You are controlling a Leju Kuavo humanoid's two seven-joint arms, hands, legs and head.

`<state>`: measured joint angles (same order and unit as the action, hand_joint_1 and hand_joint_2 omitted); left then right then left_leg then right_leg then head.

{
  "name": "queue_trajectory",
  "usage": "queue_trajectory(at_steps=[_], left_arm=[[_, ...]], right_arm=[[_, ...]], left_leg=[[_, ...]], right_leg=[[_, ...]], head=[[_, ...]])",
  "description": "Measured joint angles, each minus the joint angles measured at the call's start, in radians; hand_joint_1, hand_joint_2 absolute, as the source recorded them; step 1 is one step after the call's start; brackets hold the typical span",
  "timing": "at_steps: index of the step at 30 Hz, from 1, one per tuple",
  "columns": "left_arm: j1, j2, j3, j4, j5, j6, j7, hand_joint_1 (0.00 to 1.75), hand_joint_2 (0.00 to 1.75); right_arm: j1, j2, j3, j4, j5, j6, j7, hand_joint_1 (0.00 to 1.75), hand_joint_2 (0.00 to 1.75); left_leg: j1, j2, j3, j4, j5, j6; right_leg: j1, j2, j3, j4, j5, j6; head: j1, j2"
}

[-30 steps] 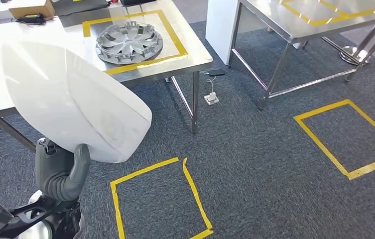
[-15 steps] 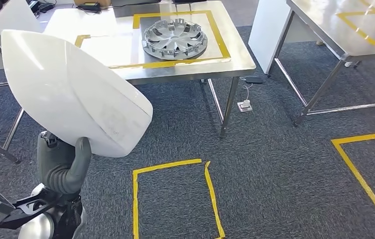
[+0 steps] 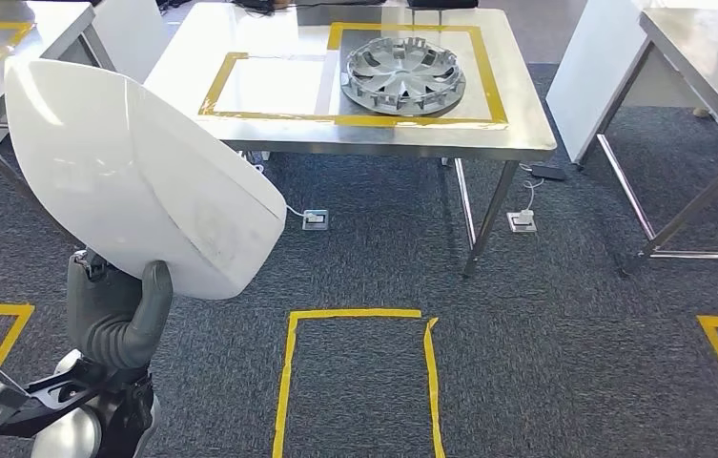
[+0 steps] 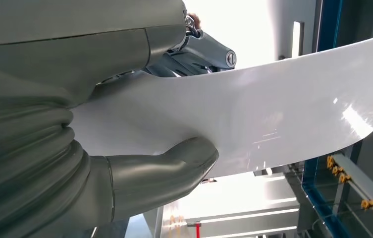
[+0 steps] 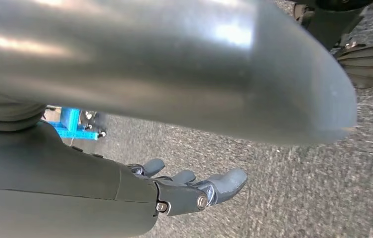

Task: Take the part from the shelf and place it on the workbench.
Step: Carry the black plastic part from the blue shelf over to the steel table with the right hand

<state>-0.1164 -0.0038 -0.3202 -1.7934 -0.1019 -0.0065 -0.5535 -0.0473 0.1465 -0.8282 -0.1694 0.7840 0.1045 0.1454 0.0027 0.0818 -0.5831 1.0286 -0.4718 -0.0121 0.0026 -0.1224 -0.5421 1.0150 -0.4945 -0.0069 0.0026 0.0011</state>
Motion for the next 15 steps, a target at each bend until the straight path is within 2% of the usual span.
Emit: queue_trajectory(at_steps=[2, 3, 4, 6, 7, 8, 9, 10, 11, 13, 14, 15], left_arm=[[0.000, 0.000, 0.001, 0.000, 0.000, 0.000, 0.000, 1.75, 1.75], [-0.001, 0.000, 0.001, 0.000, 0.000, 0.000, -0.001, 1.75, 1.75], [-0.003, -0.001, 0.002, 0.001, 0.000, 0.000, -0.002, 1.75, 1.75], [-0.007, -0.002, 0.002, 0.006, 0.001, 0.000, -0.003, 1.75, 1.75], [-0.009, -0.003, 0.002, 0.009, 0.002, 0.000, -0.003, 1.75, 1.75], [-0.009, -0.003, 0.002, 0.014, 0.003, 0.000, -0.003, 1.75, 1.75], [-0.009, -0.003, 0.002, 0.019, 0.005, 0.000, -0.003, 1.75, 1.75], [-0.010, -0.003, 0.002, 0.023, 0.007, 0.000, -0.003, 1.75, 1.75], [-0.012, -0.003, 0.002, 0.028, 0.008, 0.001, -0.003, 1.75, 1.75], [-0.018, -0.003, 0.002, 0.035, 0.010, 0.002, -0.004, 1.75, 1.75], [-0.021, -0.003, 0.002, 0.039, 0.011, 0.005, -0.005, 1.75, 1.75], [-0.024, -0.003, 0.002, 0.042, 0.013, 0.008, -0.006, 1.75, 1.75]], right_arm=[[-0.002, 0.000, 0.000, 0.000, 0.000, 0.000, 0.000, 0.00, 0.00], [-0.003, 0.000, 0.000, 0.000, -0.001, 0.000, 0.000, 0.00, 0.00], [-0.003, 0.000, 0.000, 0.000, -0.002, 0.000, 0.000, 0.00, 0.00], [-0.002, 0.000, -0.001, 0.000, -0.003, -0.001, -0.002, 0.00, 0.00], [-0.001, 0.000, -0.001, 0.000, -0.004, -0.002, -0.003, 0.00, 0.00], [0.001, 0.000, -0.002, 0.000, -0.004, -0.003, -0.003, 0.00, 0.00], [0.002, 0.000, -0.002, 0.000, -0.005, -0.005, -0.004, 0.00, 0.00], [0.003, 0.000, -0.003, 0.000, -0.006, -0.006, -0.004, 0.00, 0.00], [0.003, 0.000, -0.003, 0.000, -0.008, -0.007, -0.005, 0.00, 0.00], [0.001, -0.001, -0.004, 0.000, -0.015, -0.010, -0.006, 0.00, 0.00], [0.000, -0.001, -0.006, 0.000, -0.021, -0.013, -0.006, 0.00, 0.00], [-0.002, -0.002, -0.009, 0.000, -0.030, -0.017, -0.005, 0.00, 0.00]], left_leg=[[0.002, -0.029, -0.004, -0.002, 0.007, 0.013], [0.004, -0.042, -0.005, -0.004, 0.011, 0.020], [0.007, -0.055, -0.006, -0.008, 0.015, 0.027], [0.010, -0.079, -0.010, -0.010, 0.021, 0.035], [0.010, -0.093, -0.014, -0.010, 0.023, 0.037], [0.010, -0.109, -0.017, -0.008, 0.024, 0.037], [0.010, -0.125, -0.019, -0.006, 0.026, 0.036], [0.010, -0.141, -0.021, -0.004, 0.027, 0.035], [0.010, -0.156, -0.022, -0.002, 0.028, 0.033], [0.010, -0.180, -0.025, 0.002, 0.031, 0.025], [0.009, -0.188, -0.027, 0.003, 0.033, 0.019], [0.010, -0.194, -0.030, 0.001, 0.036, 0.012]], right_leg=[[-0.001, -0.016, 0.003, 0.001, -0.003, 0.011], [-0.003, -0.004, 0.001, 0.010, -0.013, 0.017], [-0.006, 0.021, -0.008, 0.036, -0.032, 0.023], [-0.012, 0.089, -0.058, 0.147, -0.095, 0.032], [-0.013, 0.107, -0.091, 0.216, -0.124, 0.034], [-0.013, 0.114, -0.117, 0.267, -0.139, 0.035], [-0.014, 0.117, -0.128, 0.284, -0.134, 0.035], [-0.014, 0.121, -0.118, 0.260, -0.109, 0.033], [-0.015, 0.129, -0.091, 0.200, -0.071, 0.031], [-0.018, 0.165, -0.029, 0.065, -0.017, 0.025], [-0.017, 0.178, -0.012, 0.024, -0.006, 0.023], [-0.016, 0.185, -0.006, 0.007, -0.006, 0.021]], head=[[0.001, 0.000], [0.001, 0.000], [0.003, 0.000], [0.009, 0.000], [0.011, 0.000], [0.012, 0.000], [0.012, 0.000], [0.012, 0.000], [0.012, 0.000], [0.012, 0.000], [0.012, 0.000], [0.012, 0.000]])
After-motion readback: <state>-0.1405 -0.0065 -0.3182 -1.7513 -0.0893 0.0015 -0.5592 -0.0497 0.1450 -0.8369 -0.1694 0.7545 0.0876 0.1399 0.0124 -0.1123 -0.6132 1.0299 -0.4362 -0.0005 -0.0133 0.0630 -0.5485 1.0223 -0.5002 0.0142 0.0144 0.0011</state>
